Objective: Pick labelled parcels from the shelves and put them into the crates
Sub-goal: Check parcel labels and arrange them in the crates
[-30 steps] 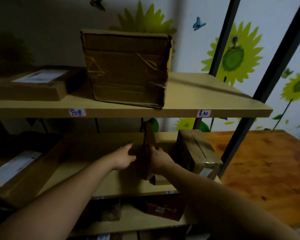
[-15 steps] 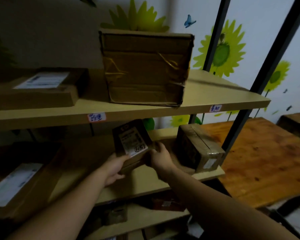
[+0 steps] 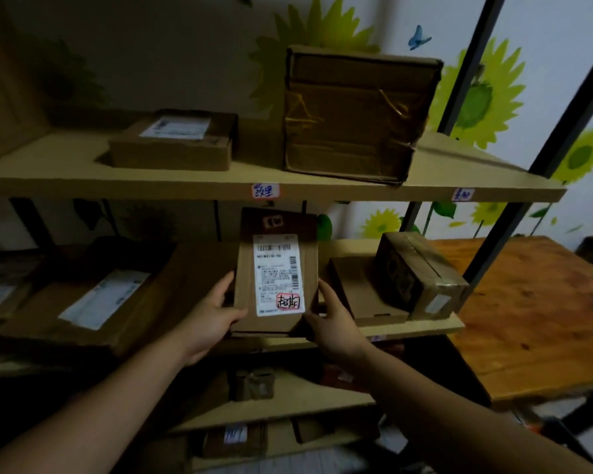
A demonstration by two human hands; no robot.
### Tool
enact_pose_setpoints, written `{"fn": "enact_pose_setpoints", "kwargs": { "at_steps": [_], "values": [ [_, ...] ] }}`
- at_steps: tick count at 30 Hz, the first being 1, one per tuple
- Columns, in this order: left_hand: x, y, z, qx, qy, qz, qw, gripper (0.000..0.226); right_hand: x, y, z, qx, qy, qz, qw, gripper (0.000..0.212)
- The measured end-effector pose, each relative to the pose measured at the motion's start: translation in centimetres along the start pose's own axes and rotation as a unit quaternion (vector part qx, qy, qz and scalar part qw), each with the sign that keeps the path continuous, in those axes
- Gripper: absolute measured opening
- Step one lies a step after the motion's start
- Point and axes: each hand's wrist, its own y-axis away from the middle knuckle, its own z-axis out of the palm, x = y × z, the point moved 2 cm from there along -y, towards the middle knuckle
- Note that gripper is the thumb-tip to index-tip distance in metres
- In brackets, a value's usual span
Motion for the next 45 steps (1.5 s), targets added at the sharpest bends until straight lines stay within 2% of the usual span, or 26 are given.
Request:
{"fn": "enact_pose_setpoints", "kwargs": {
  "at_steps": [6, 11, 14, 18, 24, 29, 32, 38, 45],
  "values": [
    [0.1, 4.1, 2.0, 0.036, -0.053, 0.043, 0.997, 0.08, 1.2, 2.3, -1.8, -0.023, 0.018, -0.055, 0.998, 0.069],
    [-0.5, 6.3, 4.9, 0.065, -0.05, 0.028, 0.996, 0.079, 2.1, 3.4, -4.2, -0.038, 0.029, -0.083, 0.995, 0.065],
    [-1.3, 7.8, 6.8, 0.087, -0.04, 0.027, 0.995, 0.079, 3.3, 4.2, -5.6, -0.068, 0.023, -0.083, 0.994, 0.058],
    [-2.3, 10.4, 9.6, 0.1, -0.037, 0.025, 0.994, 0.078, 4.9, 6.5, -7.1, -0.08, 0.0, -0.062, 0.995, 0.063],
    [-1.6, 14.1, 14.5, 0.044, -0.072, 0.058, 0.995, 0.078, 6.0, 13.4, -11.6, 0.0, -0.037, -0.042, 0.998, 0.064],
    [-2.2, 17.8, 19.9, -0.046, -0.065, 0.078, 0.994, 0.077, 7.7, 21.1, -16.0, 0.11, 0.013, -0.048, 0.993, 0.06],
    [-3.4, 20.7, 23.3, -0.077, -0.066, 0.061, 0.993, 0.078, 10.1, 26.0, -18.7, 0.134, 0.004, -0.017, 0.991, 0.059],
    [-4.4, 25.2, 31.6, -0.134, -0.06, 0.065, 0.987, 0.076, 13.0, 33.6, -25.2, 0.173, 0.017, -0.011, 0.985, 0.055],
    [-6.8, 28.5, 44.3, -0.146, -0.077, 0.062, 0.984, 0.078, 18.5, 41.0, -35.5, 0.183, 0.044, 0.0, 0.982, 0.059]
  ]
}}
